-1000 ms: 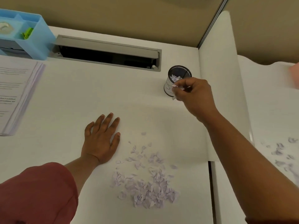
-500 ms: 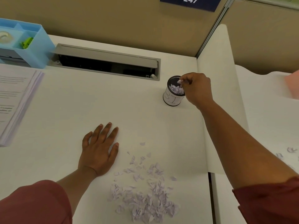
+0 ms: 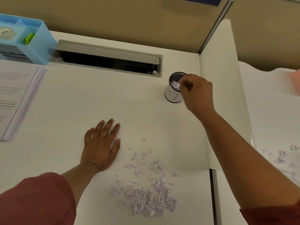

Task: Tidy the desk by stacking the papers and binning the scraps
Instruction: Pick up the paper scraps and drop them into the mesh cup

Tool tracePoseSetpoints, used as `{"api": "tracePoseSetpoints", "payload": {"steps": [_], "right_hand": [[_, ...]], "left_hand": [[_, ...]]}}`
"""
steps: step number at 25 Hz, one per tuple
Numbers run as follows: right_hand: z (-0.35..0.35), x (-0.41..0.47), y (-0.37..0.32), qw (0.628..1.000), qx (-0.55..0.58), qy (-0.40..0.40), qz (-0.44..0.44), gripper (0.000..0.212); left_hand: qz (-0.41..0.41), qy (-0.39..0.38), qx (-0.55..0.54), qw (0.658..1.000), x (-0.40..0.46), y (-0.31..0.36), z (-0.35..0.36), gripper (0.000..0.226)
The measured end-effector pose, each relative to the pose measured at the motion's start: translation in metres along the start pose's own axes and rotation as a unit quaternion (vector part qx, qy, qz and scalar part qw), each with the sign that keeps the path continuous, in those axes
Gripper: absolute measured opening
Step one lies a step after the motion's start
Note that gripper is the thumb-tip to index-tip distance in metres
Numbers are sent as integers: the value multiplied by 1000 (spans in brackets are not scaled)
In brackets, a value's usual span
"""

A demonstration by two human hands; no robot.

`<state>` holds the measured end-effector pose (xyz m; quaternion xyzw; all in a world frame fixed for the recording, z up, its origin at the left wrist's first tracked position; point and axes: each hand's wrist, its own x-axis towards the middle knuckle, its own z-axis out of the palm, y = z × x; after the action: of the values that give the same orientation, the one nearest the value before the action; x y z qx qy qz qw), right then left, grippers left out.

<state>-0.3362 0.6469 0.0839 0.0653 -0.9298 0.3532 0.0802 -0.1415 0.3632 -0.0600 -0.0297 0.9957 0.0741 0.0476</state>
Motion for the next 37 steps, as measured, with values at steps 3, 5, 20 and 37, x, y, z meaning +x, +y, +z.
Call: {"api": "tracePoseSetpoints", "payload": {"steps": [3, 5, 20, 37], "right_hand": [[20, -55, -4, 992, -7, -125, -20, 18], [38, -96, 0, 969, -41, -244, -18, 27], [103, -199, 5, 883, -162, -302, -321, 17], [47, -179, 19, 912, -137, -378, -76, 38]], "left_hand": [[1, -2, -4, 1000, 0, 0, 0, 61], [1, 0, -6, 1000, 0, 0, 0, 61], [5, 11, -8, 1000, -1, 1, 0, 61], [1, 3, -10, 1000, -1, 1, -1, 62]]}}
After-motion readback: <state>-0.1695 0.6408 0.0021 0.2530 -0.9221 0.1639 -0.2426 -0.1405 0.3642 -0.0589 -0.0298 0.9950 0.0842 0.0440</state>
